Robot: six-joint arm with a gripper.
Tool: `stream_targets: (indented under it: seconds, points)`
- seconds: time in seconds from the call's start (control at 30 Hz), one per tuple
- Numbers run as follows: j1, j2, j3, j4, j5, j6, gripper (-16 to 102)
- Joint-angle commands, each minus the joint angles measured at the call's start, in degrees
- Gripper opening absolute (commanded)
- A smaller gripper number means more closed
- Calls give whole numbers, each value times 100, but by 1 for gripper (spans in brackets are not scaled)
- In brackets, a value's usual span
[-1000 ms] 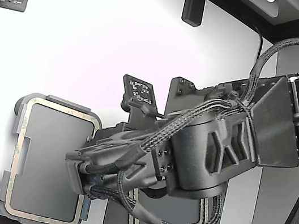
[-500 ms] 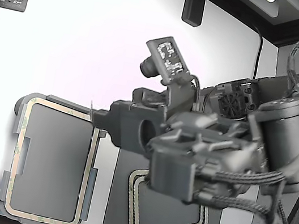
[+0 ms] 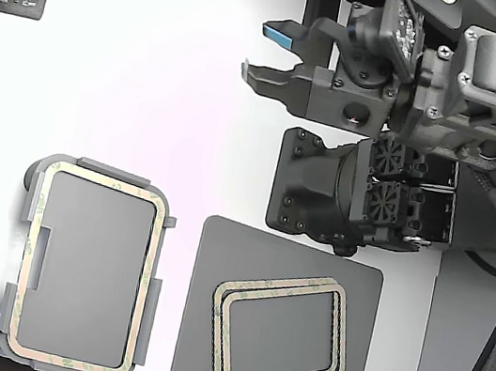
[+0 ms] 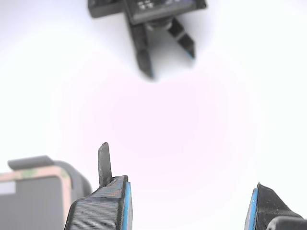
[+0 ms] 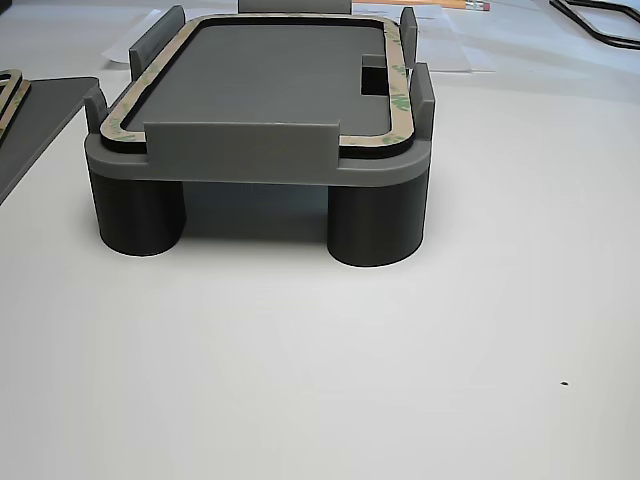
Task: Move top rectangular frame to the holder.
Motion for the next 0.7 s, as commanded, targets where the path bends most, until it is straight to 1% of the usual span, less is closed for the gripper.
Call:
stream_targets:
  seconds: [0.0,0.1,0.2,0.27,0.37,0.5,0.57,0.63,0.67]
  points:
    - [-158,1679,1714,-475,-97,-598,100]
    - [-158,2373,2522,-729,-229,-510,100]
    - [-158,2997,3199,-835,-325,-510,100]
    - [-158,3261,3507,-782,-343,-483,100]
    - [-158,3261,3665,-782,-290,-387,100]
    - [-167,3208,3656,-800,-378,-457,100]
    - [-167,3270,3674,-773,-62,-264,100]
    - [-167,3243,3665,-756,97,-167,100]
    - [-167,3261,3665,-747,97,-167,100]
